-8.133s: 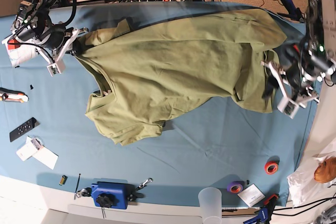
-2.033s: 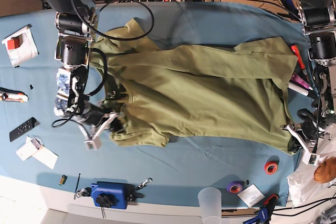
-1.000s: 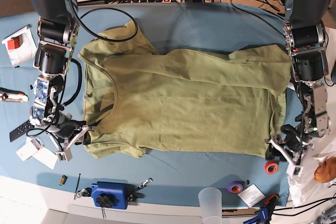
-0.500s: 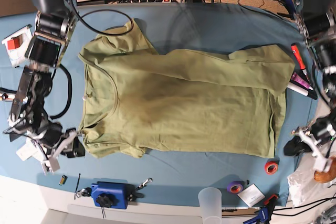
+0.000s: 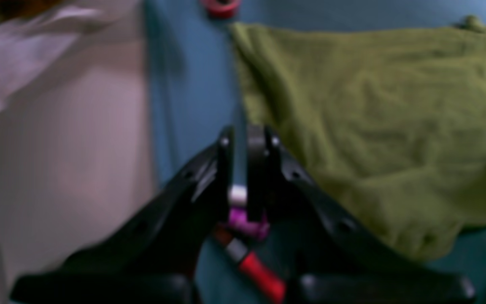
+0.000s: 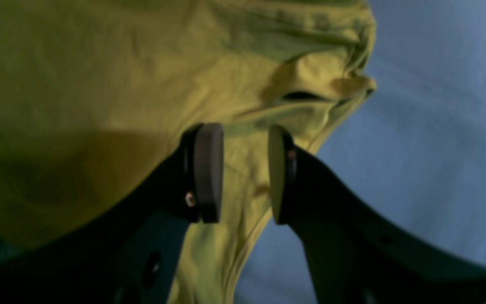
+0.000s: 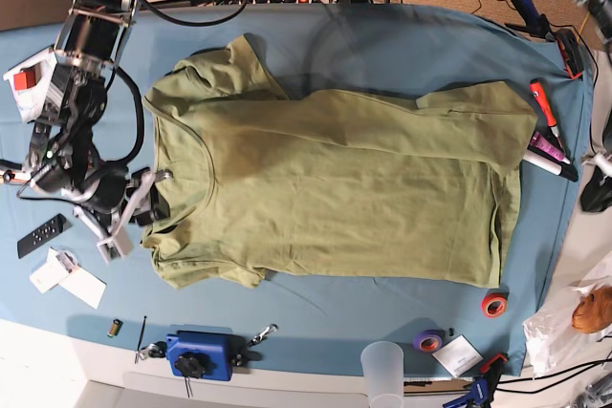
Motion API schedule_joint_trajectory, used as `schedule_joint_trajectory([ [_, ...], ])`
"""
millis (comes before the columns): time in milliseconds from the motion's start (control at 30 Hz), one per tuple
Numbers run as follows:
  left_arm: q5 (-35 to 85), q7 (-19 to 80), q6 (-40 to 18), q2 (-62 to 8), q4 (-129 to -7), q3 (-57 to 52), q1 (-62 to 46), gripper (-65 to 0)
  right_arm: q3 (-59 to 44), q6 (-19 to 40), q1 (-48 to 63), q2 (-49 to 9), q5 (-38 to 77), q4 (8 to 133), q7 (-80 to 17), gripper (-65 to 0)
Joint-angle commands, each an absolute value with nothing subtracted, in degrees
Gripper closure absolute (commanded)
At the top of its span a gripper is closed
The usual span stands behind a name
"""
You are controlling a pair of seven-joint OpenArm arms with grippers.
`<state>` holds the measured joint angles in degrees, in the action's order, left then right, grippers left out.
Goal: Layout the t-shirt on the table in an organized manner, then fold the t-shirt properly
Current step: 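Release the shirt and raise both grippers away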
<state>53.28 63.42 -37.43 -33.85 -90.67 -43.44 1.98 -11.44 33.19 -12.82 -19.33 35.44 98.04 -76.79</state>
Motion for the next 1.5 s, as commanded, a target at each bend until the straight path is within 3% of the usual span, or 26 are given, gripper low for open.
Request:
schedule_joint_trajectory([
  [0,54.76,62.19,-37.60,-35.68,-92.14,-45.04,1.45,-4.7,-11.88,32.56,-12.82,-20.21,36.14,100.40,-76.27,-18.5],
  [233,57.91,62.19,-40.00,-35.88,-92.62,-49.06,-8.45,-4.7,-19.00,31.14,-2.09,-20.14,36.73,107.63,-76.27,-18.5],
  [367,60.49,62.74,-40.00,-35.86,-92.64,-49.06,-13.13,-4.7,-27.42,31.40,5.54,-20.14,43.03,109.32,-76.53,-18.5],
  [667,63.22,66.28,-40.00,-35.88,-92.66,-49.08,-16.51,-4.8,-42.72,37.50,21.10,-17.15,58.54,109.40,-80.00,-18.8],
  [800,63.31,66.24,-40.00,-35.88,-92.66,-50.17,-16.51,-4.8,-42.61,39.77,26.11,-15.77,60.71,109.40,-80.00,-28.0],
  [1133,65.47,66.26,-40.00,-35.88,-92.66,-54.81,-16.51,-4.8,-41.93,40.00,27.59,-3.86,62.11,109.38,-77.34,-28.4],
  [1300,65.63,66.26,-40.00,-35.88,-92.66,-54.94,-16.51,-5.0,-41.63,40.00,27.62,-1.45,62.11,108.62,-76.49,-28.4],
  [1467,65.67,66.26,-40.00,-35.88,-92.66,-54.89,-16.51,-17.5,-36.32,40.00,27.44,-1.61,61.89,103.85,-75.46,-28.4],
])
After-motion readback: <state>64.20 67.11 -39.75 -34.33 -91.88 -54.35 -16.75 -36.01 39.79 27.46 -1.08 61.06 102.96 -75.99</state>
